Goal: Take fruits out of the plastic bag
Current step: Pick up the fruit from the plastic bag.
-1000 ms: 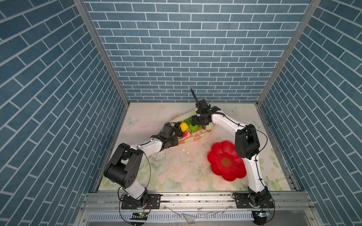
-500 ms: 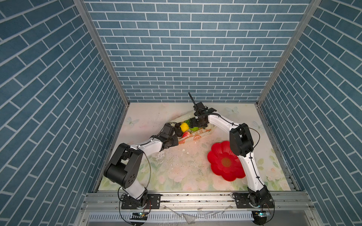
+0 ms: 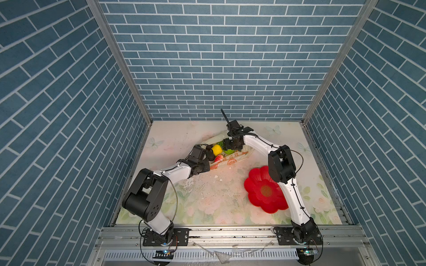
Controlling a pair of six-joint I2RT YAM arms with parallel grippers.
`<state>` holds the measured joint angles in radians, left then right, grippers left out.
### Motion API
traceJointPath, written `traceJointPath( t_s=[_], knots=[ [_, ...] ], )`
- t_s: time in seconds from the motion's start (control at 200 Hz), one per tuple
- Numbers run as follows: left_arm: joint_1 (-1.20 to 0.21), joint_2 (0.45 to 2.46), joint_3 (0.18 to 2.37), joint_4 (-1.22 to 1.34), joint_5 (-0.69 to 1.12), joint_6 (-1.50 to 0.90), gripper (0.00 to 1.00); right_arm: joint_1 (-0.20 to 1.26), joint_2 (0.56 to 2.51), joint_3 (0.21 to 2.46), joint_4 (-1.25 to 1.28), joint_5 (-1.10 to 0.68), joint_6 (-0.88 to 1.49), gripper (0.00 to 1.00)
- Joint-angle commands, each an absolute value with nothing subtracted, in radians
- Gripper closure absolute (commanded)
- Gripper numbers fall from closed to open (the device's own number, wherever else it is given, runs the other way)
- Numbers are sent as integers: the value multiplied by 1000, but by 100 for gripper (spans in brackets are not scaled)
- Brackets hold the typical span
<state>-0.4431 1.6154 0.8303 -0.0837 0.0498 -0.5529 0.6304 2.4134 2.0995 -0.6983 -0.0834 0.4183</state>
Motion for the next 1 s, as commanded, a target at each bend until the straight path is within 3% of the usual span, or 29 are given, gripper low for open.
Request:
traceJointPath(
  t_s=[0.0, 0.545, 0.99],
  knots=[
    [-442, 1599, 826, -90, 49, -553, 91, 635, 2376, 2093, -728, -81, 416, 30],
    [-442, 1601, 836, -99, 46, -552, 91, 636, 2089, 1851, -695, -124, 420, 30],
    [-443, 1608, 838, -87, 49, -552, 91, 619, 1681, 1477, -818, -42, 414, 30]
  ],
)
